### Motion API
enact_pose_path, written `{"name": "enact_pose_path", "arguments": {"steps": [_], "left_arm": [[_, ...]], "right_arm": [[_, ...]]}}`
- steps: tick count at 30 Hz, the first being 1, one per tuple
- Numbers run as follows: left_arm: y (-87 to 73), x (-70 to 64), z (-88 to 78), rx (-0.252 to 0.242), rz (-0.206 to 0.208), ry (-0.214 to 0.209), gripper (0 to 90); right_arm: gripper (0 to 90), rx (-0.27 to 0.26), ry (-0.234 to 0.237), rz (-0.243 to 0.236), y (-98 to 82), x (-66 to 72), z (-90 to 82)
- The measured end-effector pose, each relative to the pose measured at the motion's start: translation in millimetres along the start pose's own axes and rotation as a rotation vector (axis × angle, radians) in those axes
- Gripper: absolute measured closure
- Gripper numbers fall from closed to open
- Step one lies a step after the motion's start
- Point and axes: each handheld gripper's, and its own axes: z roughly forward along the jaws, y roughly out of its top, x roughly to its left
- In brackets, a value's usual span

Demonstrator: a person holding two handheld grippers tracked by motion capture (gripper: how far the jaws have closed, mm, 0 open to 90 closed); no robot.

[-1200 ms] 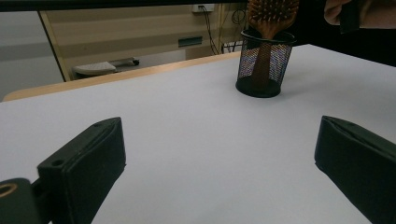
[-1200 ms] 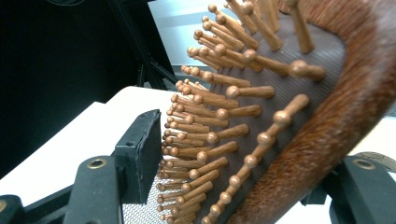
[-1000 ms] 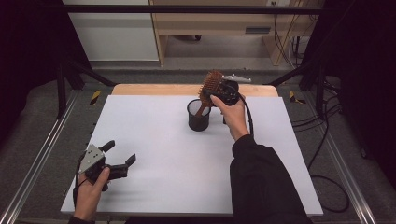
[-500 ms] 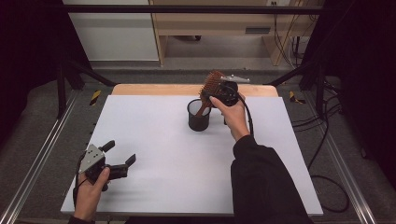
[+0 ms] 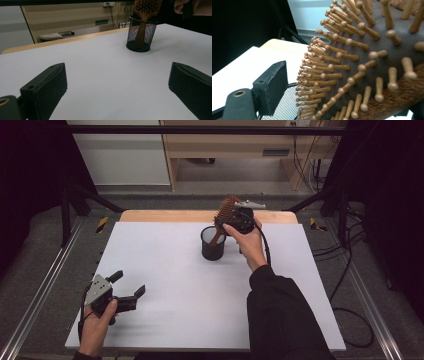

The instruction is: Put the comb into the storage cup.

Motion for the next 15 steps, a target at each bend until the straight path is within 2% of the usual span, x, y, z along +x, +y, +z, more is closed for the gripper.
{"name": "enact_pose_path", "arguments": {"steps": [15], "left_arm": [[0.0, -0.2, 0.1, 0.002, 0.001, -0.001, 2.0]], "right_arm": [[16.3, -0.002, -0.008, -0.006, 0.9, -1.8, -4.5]]}}
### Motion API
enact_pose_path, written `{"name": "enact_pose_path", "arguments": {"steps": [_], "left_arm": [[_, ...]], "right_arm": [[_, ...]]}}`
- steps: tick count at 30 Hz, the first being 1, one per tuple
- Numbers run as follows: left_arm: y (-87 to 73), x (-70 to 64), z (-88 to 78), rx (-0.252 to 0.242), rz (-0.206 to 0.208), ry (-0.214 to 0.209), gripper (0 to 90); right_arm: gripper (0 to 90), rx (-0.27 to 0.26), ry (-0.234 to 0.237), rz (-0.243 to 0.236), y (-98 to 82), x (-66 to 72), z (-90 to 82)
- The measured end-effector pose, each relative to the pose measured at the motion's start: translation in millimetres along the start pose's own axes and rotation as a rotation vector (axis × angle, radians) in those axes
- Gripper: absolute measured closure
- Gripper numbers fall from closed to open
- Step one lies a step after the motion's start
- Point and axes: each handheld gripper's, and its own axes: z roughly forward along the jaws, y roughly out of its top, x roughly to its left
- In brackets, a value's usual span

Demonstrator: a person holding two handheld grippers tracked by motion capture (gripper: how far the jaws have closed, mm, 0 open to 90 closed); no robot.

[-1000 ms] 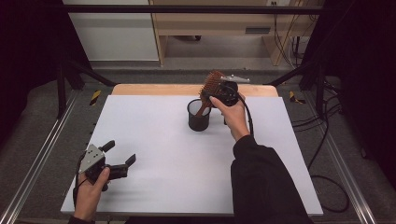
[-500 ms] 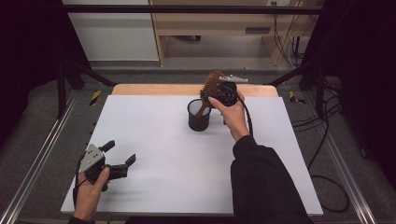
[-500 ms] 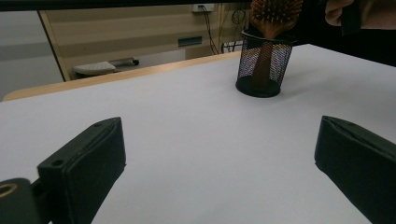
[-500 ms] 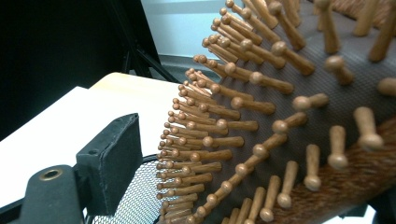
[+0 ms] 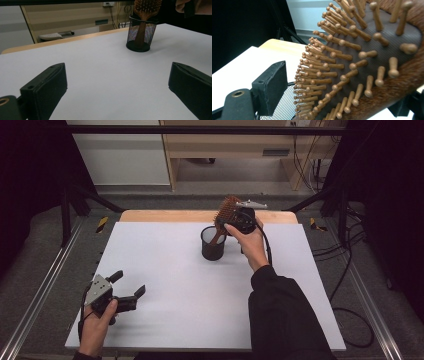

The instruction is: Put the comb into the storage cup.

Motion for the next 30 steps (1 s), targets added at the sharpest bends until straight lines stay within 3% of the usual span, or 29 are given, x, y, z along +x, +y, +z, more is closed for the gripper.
{"name": "enact_pose_path", "arguments": {"steps": [15, 30], "left_arm": [[0.0, 0.3, -0.2, -0.002, -0.001, 0.002, 2.0], [0.7, 0.1, 0.7, -0.007, -0.001, 0.009, 2.0]], "right_arm": [[13.6, -0.004, -0.003, -0.007, -0.9, -2.8, -9.3], [8.1, -0.010, -0.011, -0.024, -8.3, -5.6, -46.7]]}}
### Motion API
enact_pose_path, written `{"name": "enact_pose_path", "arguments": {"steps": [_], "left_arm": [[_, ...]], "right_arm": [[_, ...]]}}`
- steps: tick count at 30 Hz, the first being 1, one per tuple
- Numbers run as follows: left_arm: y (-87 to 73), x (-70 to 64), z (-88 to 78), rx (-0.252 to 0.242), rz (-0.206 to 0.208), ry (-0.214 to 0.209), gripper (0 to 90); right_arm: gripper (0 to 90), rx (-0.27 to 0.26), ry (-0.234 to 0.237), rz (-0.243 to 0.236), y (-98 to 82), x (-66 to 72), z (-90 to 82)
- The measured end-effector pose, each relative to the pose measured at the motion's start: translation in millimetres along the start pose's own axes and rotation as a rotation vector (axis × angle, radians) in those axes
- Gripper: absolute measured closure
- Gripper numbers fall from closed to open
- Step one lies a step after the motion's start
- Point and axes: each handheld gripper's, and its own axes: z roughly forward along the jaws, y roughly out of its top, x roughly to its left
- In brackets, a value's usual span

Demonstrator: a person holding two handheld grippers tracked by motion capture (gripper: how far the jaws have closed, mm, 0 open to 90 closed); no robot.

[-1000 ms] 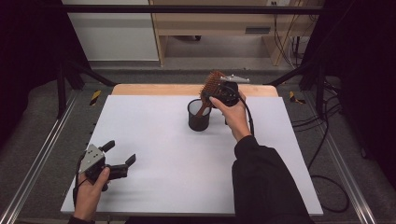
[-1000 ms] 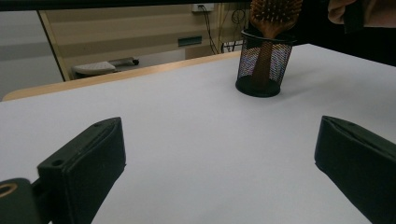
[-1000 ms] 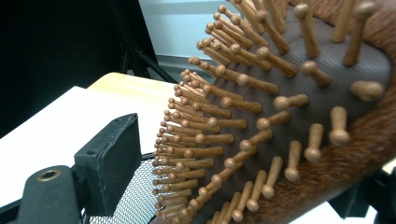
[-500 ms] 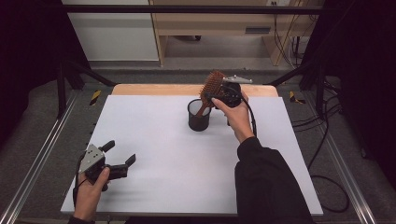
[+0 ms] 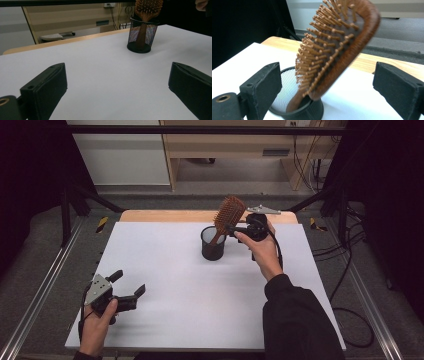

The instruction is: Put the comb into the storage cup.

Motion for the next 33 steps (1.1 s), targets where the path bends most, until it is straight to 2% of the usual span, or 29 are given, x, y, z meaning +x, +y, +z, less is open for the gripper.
{"name": "enact_pose_path", "arguments": {"steps": [4, 13, 24, 33], "left_arm": [[0.7, -0.9, -0.3, -0.006, 0.006, 0.007, 2.0], [1.2, 1.7, -5.9, -0.025, 0.006, 0.023, 2.0], [2.6, 5.3, -13.1, -0.056, -0.007, 0.041, 1.8], [2.1, 9.7, -18.3, -0.071, -0.024, 0.057, 1.8]], "right_arm": [[7.6, -0.006, 0.004, 0.007, -1.4, -3.8, -16.2], [8.8, -0.102, -0.014, -0.003, -10.1, -12.8, -63.0], [10.4, -0.169, -0.041, -0.045, -33.9, -15.7, -118.4], [6.7, -0.261, -0.065, -0.072, -53.1, -22.3, -150.0]]}}
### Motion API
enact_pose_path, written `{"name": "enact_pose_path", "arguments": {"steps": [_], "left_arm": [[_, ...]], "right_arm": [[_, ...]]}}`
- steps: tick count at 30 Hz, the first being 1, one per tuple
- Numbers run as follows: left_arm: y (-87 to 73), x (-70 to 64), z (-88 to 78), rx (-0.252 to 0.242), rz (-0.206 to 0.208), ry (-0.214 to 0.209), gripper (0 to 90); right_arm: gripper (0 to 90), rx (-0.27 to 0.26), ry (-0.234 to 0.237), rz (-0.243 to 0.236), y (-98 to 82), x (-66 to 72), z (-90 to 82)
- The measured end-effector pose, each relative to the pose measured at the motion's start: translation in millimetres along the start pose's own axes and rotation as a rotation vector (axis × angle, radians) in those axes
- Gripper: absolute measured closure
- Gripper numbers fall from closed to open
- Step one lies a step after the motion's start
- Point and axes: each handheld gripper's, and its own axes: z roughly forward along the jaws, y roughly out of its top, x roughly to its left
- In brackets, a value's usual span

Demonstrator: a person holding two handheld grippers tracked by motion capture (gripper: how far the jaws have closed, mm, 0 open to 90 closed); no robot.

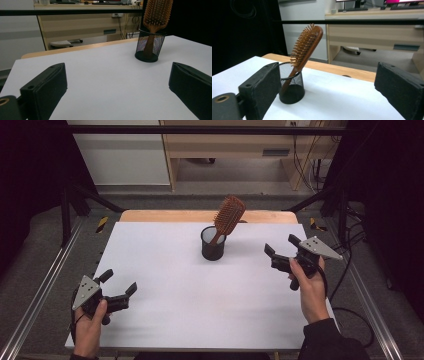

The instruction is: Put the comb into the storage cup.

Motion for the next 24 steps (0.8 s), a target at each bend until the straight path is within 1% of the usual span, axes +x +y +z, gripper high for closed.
{"name": "enact_pose_path", "arguments": {"steps": [4, 10, 16, 24], "left_arm": [[0.6, 1.4, -2.3, -0.007, -0.004, 0.003, 1.8], [1.0, 3.0, -4.9, -0.016, -0.010, 0.007, 1.8], [1.0, 4.4, -7.1, -0.020, -0.012, 0.007, 1.9], [-0.5, 11.2, -13.8, -0.033, -0.029, 0.019, 1.9]], "right_arm": [[4.6, -0.024, -0.016, -0.011, -6.1, -3.5, -11.7], [4.1, -0.033, -0.034, -0.013, -18.0, -8.1, -25.8], [4.7, -0.015, -0.044, -0.017, -36.7, -11.2, -37.2], [5.1, 0.017, -0.049, -0.061, -62.3, -12.3, -48.1]]}}
